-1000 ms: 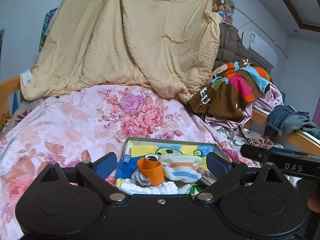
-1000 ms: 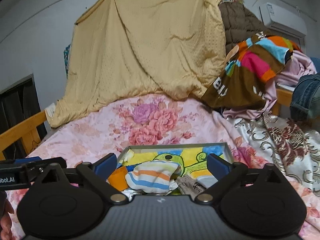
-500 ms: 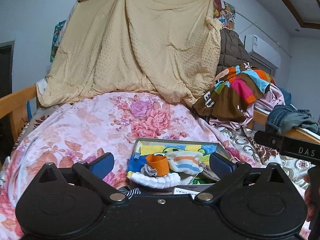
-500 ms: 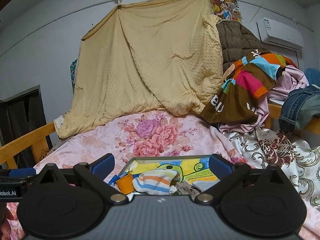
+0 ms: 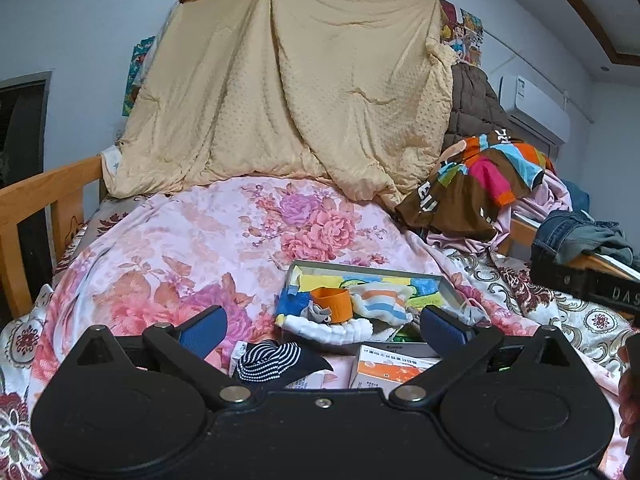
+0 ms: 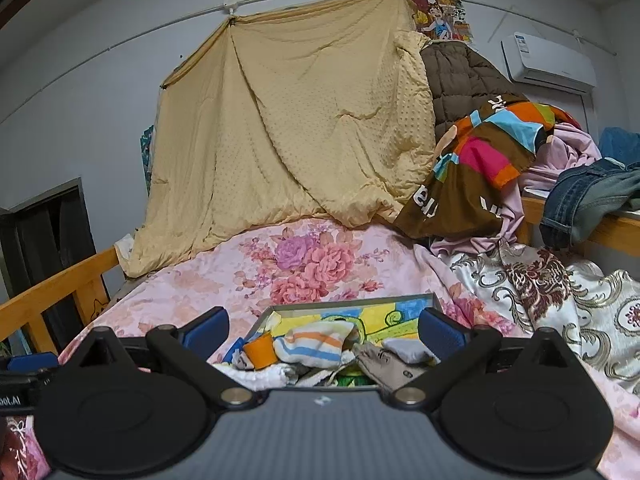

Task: Organize soft objects
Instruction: 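Withdraw both grippers from the tray toward the black striped sock and white cloth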

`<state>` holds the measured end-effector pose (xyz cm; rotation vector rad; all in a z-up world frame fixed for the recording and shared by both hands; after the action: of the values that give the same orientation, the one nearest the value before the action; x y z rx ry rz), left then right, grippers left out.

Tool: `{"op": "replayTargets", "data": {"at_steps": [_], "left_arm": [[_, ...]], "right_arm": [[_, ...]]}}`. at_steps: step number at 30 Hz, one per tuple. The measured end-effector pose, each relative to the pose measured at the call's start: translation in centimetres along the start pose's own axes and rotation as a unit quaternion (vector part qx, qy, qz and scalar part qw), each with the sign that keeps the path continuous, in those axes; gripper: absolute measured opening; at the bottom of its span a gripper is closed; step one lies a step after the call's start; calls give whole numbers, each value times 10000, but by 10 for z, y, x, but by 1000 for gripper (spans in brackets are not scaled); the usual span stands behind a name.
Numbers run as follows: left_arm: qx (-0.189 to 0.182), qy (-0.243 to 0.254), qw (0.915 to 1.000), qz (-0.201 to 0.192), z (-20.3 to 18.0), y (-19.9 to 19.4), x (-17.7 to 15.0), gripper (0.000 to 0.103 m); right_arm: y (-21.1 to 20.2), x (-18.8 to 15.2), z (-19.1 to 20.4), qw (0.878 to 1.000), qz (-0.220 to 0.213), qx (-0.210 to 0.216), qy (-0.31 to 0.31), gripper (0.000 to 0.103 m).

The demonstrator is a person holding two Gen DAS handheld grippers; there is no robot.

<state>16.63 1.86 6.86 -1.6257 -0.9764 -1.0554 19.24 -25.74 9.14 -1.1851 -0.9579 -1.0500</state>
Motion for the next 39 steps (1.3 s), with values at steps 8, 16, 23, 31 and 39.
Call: {"op": "replayTargets", "data": {"at_steps": [8, 16, 23, 31, 39], "left_arm": [[108, -81, 9999, 85, 7, -17, -12, 102], [224, -147, 9994, 237, 15, -22, -21, 102], [451, -54, 9971, 618, 20, -9, -32, 102], [654, -87, 9943, 836, 27, -1, -39, 102], [954, 23, 9879, 1219, 32, 8, -46, 102]], "right_arm": [[-17, -10, 5, 9999, 32, -95, -126, 103], [-23, -25, 13, 9990, 182, -139, -389, 103], [-19, -36, 20, 9979, 425, 13, -493, 103], [-13, -50, 26, 9959, 690, 79, -581, 103], [-4, -67, 38, 9918, 1045, 180, -716, 103]]}}
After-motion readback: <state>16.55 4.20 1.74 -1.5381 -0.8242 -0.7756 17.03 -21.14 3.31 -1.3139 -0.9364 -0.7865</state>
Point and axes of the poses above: each gripper's, at about its wrist camera, not at the fingertips, and y roughly the way its jaws point, z to its left, x to its top, the point moved 4 cm from there along y, roughly the way its jaws point, and after that the axes turned 7 degrees about -x, right-handed, at the moved point
